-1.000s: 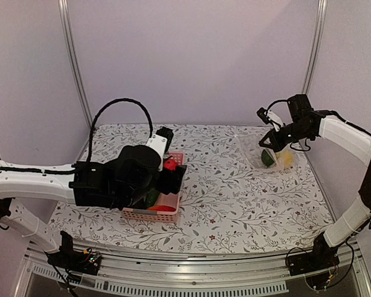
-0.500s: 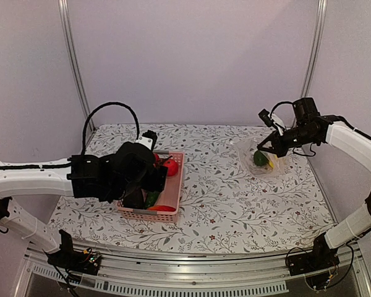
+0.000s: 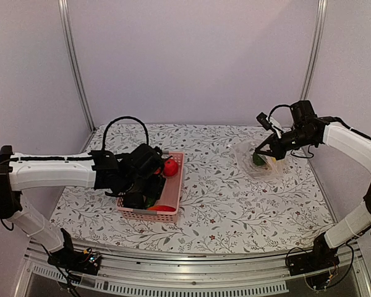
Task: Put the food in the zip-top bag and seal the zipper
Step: Pick up the fake vegetable from the bin.
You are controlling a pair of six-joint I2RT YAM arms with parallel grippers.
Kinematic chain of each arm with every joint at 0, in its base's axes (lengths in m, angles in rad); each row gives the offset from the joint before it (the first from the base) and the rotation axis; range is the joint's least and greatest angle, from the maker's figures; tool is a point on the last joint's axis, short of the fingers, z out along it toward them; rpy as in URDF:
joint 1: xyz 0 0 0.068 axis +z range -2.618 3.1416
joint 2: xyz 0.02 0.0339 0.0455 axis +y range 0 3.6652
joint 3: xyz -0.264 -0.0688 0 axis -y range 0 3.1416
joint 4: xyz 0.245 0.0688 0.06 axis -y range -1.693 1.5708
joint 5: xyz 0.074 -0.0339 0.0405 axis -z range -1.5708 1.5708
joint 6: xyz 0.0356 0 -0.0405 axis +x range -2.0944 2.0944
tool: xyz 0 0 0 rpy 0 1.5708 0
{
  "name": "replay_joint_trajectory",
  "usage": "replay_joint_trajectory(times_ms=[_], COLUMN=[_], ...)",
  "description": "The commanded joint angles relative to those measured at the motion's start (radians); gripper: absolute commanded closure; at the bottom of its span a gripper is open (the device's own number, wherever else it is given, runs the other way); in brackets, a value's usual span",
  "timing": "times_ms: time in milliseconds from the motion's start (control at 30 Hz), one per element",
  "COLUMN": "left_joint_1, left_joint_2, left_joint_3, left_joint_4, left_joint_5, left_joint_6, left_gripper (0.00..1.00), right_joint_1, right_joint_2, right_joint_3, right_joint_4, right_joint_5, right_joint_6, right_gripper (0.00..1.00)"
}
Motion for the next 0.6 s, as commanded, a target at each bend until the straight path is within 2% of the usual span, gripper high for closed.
replay_joint_trajectory(times_ms=[0,333,567], left_joint_1=[0.064,0.156,0.207], left_joint_2=[0.046,0.130,0.207], left_joint_3=[0.042,0.079,0.129], left_joint_4=[-0.060,-0.066,-0.086], left_joint_5=[0.099,0.190,0.231], left_joint_6=[0.017,0.069,0.120], left_gripper=[0.32,0.39,0.35], right_joint_1=[0.000,0.001,0.001], right_joint_2=[0.000,0.005,0.009], right_joint_3=[-0.014,-0.018,-0.020], right_joint_4=[0.002,0.006,0.008], right_joint_5=[-0.014,-0.018,-0.019], right_joint_6=[-0.011,-0.011,-0.011], right_gripper=[1.00,1.00,1.00])
